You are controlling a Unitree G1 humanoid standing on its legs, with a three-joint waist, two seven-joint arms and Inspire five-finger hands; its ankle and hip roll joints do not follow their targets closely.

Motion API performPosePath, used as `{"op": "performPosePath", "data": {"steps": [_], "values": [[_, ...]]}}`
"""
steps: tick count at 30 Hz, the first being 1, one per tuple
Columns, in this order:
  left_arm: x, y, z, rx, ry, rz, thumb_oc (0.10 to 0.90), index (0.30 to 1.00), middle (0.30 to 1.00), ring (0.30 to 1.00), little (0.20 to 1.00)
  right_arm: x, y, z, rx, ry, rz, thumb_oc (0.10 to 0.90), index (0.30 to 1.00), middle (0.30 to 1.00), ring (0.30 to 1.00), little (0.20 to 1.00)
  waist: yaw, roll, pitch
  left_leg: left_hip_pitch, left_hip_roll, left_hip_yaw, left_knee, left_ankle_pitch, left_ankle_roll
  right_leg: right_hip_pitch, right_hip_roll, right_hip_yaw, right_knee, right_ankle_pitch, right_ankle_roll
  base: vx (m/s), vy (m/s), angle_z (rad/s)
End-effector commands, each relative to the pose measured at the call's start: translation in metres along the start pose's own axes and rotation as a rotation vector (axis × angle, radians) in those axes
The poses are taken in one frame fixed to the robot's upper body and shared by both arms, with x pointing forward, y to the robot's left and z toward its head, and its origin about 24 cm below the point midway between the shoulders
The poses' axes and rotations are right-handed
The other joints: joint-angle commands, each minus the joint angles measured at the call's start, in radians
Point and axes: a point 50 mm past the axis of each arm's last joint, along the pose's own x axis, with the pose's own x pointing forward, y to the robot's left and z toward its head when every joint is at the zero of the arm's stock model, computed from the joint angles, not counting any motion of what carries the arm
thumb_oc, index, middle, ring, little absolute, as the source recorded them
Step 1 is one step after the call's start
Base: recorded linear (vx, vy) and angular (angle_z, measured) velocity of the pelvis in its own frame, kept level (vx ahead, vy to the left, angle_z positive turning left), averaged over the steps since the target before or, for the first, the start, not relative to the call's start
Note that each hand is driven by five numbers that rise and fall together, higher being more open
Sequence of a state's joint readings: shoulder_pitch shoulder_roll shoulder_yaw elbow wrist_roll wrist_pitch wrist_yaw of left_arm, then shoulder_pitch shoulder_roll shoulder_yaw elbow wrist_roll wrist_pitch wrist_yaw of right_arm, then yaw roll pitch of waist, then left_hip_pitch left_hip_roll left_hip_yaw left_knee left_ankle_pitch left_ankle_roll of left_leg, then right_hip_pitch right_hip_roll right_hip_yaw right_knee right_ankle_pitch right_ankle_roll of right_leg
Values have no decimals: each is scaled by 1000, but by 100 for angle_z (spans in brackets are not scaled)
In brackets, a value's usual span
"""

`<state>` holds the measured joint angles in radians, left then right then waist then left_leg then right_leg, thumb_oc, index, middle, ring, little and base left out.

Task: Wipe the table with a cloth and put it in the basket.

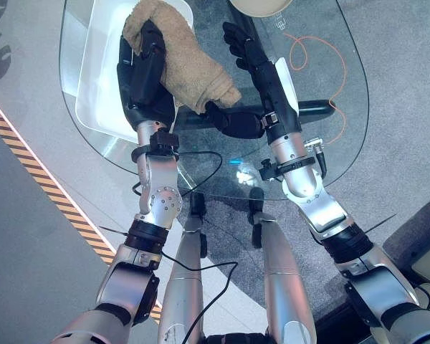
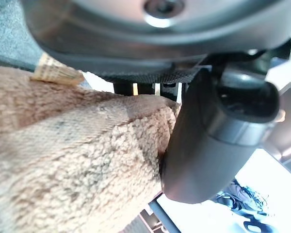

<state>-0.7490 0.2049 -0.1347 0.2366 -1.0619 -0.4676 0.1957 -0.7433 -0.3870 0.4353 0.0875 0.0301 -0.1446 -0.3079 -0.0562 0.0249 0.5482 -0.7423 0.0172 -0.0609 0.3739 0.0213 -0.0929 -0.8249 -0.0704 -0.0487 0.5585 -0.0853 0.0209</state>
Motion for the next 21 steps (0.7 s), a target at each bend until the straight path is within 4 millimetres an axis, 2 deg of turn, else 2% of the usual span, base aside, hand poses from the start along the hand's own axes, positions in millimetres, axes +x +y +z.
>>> {"op": "performPosePath", "data": {"steps": [1,13,21], "values": [[17,-66,53,-23,-333,-278,100,300,300,300,200,19,-13,80,111,-399,-86,800,900,900,900,900,13,-13,-28,24,-72,83,28,-58,58,70,78,-8,-70,-23,3,0,0,0],[17,-66,66,49,-437,-230,100,300,300,300,200,19,-19,68,66,-351,-148,800,900,900,900,900,12,-13,-28,25,-70,84,27,-59,56,72,77,-8,-71,-24,2,0,0,0],[17,-58,78,134,-517,-171,100,300,300,300,200,13,-35,56,22,-330,-269,800,900,900,900,900,7,-14,-28,26,-68,83,27,-61,54,73,79,-5,-68,-26,4,0,0,0]]}}
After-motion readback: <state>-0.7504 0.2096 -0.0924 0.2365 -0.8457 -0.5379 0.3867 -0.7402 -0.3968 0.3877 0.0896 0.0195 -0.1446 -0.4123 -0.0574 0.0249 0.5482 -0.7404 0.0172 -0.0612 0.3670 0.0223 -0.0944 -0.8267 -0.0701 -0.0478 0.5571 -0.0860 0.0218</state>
